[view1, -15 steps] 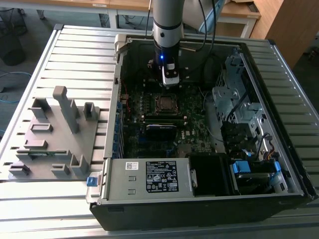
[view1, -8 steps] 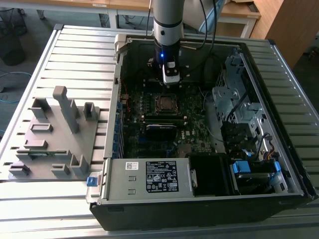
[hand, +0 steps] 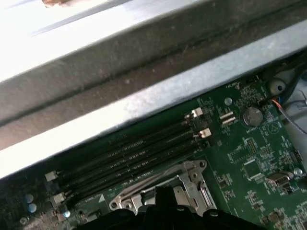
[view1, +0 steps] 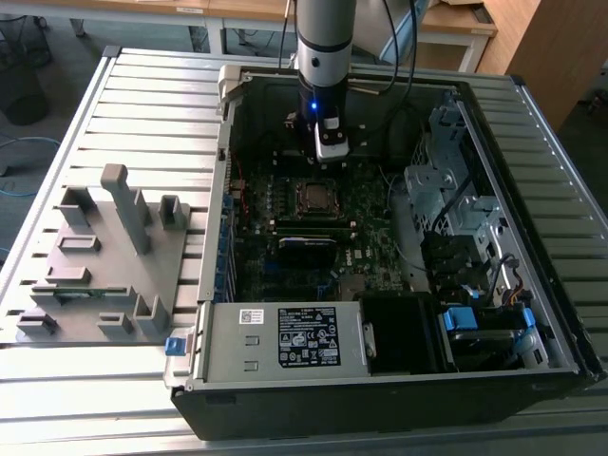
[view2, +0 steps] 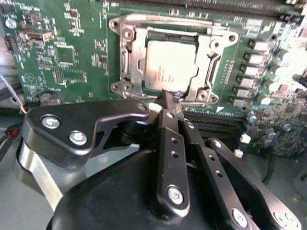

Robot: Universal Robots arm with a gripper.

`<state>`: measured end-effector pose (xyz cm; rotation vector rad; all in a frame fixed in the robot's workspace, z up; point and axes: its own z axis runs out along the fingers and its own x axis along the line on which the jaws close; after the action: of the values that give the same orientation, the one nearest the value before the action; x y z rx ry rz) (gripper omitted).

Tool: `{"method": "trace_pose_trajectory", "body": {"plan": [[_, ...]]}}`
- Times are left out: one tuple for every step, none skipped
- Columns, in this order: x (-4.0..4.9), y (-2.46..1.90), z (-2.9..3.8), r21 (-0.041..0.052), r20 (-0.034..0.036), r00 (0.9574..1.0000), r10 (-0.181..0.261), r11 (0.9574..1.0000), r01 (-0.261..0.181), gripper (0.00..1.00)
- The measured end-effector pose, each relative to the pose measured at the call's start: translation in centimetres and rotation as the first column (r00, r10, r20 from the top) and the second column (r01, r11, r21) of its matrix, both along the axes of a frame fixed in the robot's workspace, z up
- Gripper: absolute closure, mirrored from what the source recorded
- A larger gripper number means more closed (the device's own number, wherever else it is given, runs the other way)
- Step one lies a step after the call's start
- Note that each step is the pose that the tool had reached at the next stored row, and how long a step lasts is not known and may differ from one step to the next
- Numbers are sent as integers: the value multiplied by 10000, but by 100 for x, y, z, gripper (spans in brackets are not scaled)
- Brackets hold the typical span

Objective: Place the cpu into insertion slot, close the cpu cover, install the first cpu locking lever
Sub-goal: 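Close the cpu cover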

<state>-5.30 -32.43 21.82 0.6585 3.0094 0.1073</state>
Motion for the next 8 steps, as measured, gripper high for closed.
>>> {"method": "trace_pose_trajectory", "body": {"plan": [[0,0,0,-88,-6,10000,9,10000,-9,90],[1,0,-1,-170,-12,10000,21,9999,-21,90],[1,0,-1,-255,-18,10000,33,9997,-34,90],[2,0,-2,-329,-23,10000,47,9994,-48,90],[2,0,-3,-395,-28,10000,61,9992,-62,90],[3,0,-3,-416,-28,10000,82,9991,-83,90],[4,0,-3,-418,-29,9999,101,9991,-102,90],[7,0,-5,-419,-29,9999,124,9990,-125,90]]}}
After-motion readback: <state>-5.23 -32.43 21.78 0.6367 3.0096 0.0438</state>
